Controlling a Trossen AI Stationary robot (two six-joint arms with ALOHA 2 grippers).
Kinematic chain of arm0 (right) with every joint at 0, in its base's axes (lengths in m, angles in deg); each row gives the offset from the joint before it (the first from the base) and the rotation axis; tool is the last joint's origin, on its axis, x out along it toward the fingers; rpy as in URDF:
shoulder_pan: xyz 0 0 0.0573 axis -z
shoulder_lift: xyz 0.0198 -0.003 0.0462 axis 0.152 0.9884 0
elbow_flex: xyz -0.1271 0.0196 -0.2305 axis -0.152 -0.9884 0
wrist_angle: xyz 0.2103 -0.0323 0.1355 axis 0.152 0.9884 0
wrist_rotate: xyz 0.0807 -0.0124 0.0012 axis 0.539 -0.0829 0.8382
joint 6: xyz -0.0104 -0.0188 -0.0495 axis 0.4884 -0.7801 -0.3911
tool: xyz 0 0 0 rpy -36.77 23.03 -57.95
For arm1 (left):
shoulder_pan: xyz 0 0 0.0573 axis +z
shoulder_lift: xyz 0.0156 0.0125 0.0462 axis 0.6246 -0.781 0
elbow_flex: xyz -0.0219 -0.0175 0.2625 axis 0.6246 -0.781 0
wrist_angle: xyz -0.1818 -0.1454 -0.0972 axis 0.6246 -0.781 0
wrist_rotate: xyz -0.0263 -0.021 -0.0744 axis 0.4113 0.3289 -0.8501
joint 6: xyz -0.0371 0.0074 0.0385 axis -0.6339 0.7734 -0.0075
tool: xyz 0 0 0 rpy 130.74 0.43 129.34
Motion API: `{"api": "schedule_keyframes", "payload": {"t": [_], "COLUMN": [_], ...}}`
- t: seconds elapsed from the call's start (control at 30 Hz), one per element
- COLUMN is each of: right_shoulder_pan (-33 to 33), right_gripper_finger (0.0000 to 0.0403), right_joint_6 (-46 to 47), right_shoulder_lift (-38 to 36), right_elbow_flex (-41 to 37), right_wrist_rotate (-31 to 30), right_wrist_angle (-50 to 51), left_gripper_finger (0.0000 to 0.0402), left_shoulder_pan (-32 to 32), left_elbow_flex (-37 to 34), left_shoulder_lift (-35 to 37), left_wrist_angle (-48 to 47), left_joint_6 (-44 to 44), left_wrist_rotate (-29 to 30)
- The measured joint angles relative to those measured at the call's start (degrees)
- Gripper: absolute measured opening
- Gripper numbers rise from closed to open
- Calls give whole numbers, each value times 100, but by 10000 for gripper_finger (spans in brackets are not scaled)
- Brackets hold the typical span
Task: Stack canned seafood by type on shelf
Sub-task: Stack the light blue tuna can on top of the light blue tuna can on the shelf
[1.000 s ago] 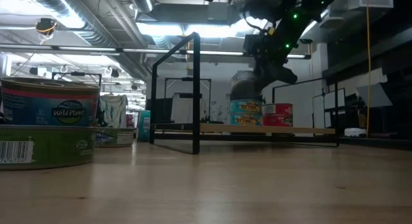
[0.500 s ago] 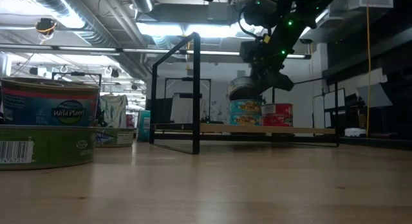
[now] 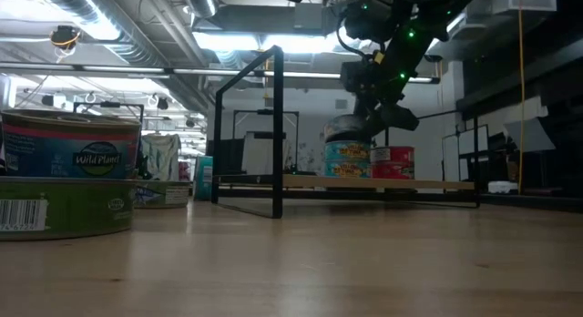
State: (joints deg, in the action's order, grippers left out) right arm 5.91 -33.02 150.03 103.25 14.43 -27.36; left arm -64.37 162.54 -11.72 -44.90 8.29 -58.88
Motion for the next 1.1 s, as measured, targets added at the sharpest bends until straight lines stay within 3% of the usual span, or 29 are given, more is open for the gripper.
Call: {"api": "schedule_keyframes", "payload": {"t": [0.3,0.67,1.1], "right_shoulder_pan": [-7,-7,-4], "right_gripper_finger": [227,209,204], "right_joint_6": [9,11,13], "right_shoulder_lift": [0,-2,-4], "right_elbow_flex": [-2,0,551], "right_wrist_rotate": [-68,-55,345], "right_wrist_angle": [18,399,1207], "left_gripper_finger": [133,133,133], "left_shoulder_pan": [0,0,0], "left_elbow_flex": [0,0,0], "left_shoulder_lift": [0,0,0], "left_wrist_angle": [0,0,8], "left_joint_6": [0,0,0], "left_wrist_rotate": [0,0,-1]}}
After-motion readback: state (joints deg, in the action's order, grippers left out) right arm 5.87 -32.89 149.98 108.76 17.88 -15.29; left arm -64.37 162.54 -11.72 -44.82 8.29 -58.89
